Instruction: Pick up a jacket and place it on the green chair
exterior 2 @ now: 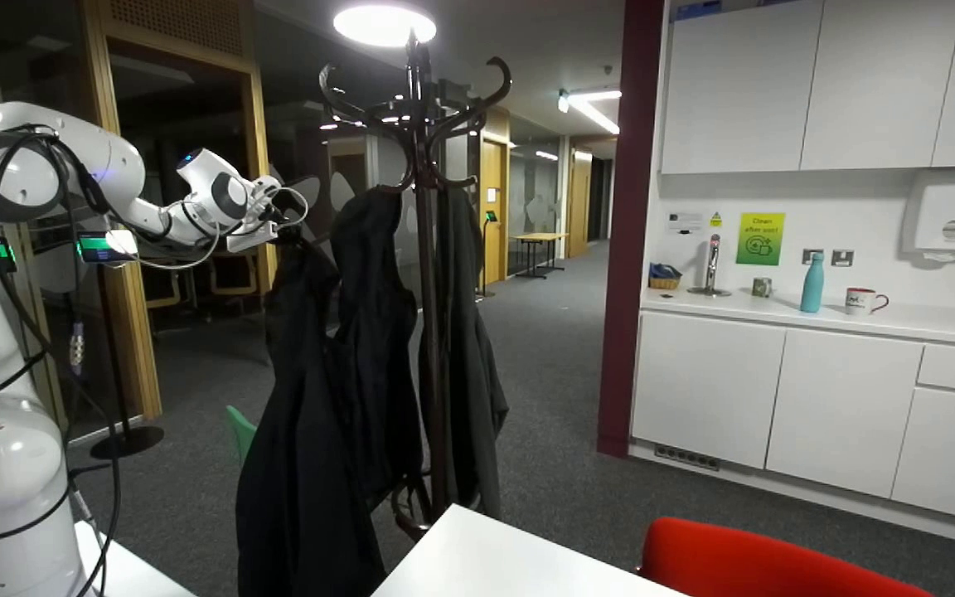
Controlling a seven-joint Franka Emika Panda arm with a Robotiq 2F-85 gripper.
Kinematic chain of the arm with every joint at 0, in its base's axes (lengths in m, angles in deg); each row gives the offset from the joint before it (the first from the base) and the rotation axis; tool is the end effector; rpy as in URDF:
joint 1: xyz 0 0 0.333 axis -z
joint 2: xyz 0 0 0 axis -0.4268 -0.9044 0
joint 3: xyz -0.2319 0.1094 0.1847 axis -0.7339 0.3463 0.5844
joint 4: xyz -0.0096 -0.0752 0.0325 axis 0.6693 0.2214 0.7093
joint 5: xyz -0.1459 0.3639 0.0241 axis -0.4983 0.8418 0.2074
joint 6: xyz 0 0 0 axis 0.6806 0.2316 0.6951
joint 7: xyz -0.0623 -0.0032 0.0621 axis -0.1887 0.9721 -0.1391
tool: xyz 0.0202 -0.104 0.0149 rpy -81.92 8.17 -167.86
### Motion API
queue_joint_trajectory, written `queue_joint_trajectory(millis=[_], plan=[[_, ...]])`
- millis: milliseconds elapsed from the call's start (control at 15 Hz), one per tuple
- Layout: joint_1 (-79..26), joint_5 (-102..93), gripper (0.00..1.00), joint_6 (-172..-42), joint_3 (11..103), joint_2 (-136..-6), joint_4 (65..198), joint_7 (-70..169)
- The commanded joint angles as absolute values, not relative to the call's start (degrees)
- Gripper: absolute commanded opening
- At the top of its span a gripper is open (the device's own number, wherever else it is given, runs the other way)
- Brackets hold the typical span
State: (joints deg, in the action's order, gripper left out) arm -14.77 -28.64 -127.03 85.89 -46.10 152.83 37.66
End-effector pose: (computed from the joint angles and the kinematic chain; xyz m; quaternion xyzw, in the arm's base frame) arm 0.5445 0.1721 0.6162 0.8828 0.1531 0.4336 0.0963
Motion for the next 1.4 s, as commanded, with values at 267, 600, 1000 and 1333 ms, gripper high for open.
queue_joint_trajectory(millis=[267, 600, 1000, 1333], plan=[[-15.4, -30.0, 0.01, -123.9, 88.6, -52.6, 142.3, 36.5], [-15.9, -30.9, 0.01, -121.7, 89.6, -55.6, 139.1, 35.9], [-15.9, -31.3, 0.28, -120.3, 89.4, -57.2, 137.3, 35.6], [-15.9, -31.9, 0.66, -120.4, 89.3, -57.4, 135.2, 35.7]])
